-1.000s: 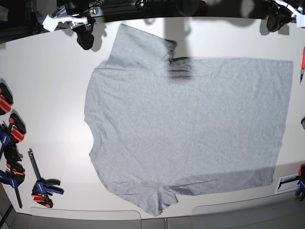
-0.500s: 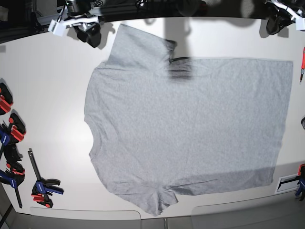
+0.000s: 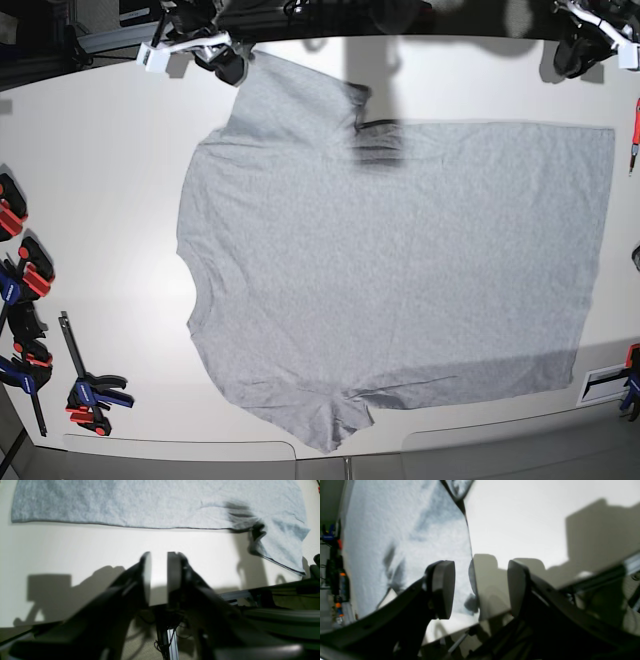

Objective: Fold the T-shirt properly
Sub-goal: 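Move both grippers down toward the shirt's collar-side corners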

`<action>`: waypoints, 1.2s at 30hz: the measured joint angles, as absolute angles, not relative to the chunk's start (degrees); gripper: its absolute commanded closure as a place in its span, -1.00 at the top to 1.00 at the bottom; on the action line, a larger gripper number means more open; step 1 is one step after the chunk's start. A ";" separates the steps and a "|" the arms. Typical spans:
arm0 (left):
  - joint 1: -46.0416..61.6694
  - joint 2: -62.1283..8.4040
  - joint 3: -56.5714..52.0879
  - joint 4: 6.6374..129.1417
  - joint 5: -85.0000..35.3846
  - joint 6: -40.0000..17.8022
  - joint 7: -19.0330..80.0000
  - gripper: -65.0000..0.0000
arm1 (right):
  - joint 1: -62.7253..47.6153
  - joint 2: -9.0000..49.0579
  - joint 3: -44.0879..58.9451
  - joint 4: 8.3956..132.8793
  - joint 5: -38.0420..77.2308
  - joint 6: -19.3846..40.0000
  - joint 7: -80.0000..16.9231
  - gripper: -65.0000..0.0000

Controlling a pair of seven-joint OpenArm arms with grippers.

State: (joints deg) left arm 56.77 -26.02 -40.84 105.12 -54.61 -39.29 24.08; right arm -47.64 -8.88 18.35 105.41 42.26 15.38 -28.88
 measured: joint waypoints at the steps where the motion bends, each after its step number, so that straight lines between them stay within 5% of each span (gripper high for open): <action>1: 56.51 -26.02 -40.84 105.12 -54.61 -39.29 24.08 -0.60 | -47.44 -8.88 17.89 104.95 42.37 15.49 -28.60 -0.02; 15: 56.03 -26.02 -40.84 105.12 -54.63 -39.29 24.05 -0.60 | -46.96 -8.88 7.53 103.72 39.40 14.94 -28.16 -0.05; 17: 56.01 -26.02 -40.84 105.12 -54.63 -39.29 24.05 -0.60 | -46.98 -8.88 7.53 103.70 39.13 14.76 -28.14 -0.25; 20: 55.46 -26.00 -40.84 105.12 -54.61 -39.29 24.08 -0.60 | -47.00 -8.88 7.53 103.46 38.76 13.96 -28.75 -0.95; 21: 54.96 -26.00 -40.84 105.12 -54.59 -39.29 24.10 -0.60 | -47.03 -8.88 7.55 103.35 38.35 14.41 -29.56 -1.00; 28: 50.30 -26.04 -40.93 105.10 -54.39 -39.20 26.85 -0.41 | -47.16 -8.88 7.55 103.22 38.33 16.36 -29.93 -1.00; 36: 40.36 -29.43 -41.58 102.72 -54.68 -25.08 30.28 -0.18 | -47.11 -8.88 7.53 103.24 36.49 16.60 -29.91 -1.00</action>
